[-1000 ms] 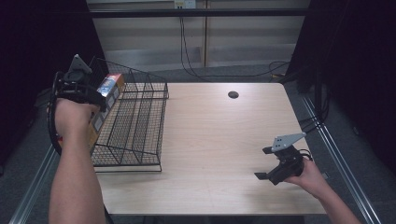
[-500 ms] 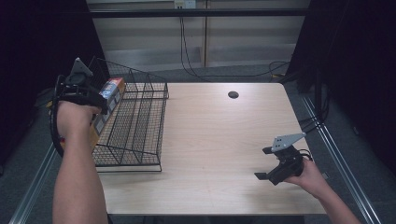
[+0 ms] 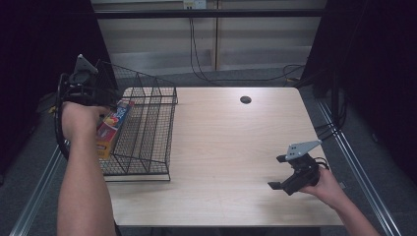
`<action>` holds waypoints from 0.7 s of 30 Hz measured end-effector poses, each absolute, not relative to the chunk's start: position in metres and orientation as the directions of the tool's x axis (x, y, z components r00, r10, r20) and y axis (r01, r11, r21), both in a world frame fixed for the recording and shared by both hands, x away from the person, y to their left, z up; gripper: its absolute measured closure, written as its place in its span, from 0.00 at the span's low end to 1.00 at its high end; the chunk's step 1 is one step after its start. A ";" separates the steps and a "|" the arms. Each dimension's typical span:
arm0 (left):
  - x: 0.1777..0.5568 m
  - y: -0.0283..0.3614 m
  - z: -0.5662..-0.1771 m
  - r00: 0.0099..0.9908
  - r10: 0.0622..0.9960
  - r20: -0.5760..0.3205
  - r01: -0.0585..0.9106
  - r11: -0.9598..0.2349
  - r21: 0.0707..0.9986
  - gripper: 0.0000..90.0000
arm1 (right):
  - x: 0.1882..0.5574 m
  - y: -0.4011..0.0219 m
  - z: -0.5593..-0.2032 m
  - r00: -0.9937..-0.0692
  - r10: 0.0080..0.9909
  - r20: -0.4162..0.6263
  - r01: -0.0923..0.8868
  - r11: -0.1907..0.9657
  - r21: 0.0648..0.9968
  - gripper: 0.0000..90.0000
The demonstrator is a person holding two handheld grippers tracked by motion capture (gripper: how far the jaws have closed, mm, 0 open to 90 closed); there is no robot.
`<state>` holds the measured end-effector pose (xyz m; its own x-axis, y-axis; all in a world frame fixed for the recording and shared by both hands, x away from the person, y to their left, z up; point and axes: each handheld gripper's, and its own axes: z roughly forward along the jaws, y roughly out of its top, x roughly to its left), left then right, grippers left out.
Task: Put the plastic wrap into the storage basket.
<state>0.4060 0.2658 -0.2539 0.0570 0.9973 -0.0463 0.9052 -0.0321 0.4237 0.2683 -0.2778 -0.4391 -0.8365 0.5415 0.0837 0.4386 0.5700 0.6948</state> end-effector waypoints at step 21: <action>0.411 0.213 -0.263 0.250 0.959 -0.131 0.872 -0.165 0.462 0.26 | 0.266 -0.277 -0.439 -0.840 0.538 0.075 0.431 0.577 0.694 0.00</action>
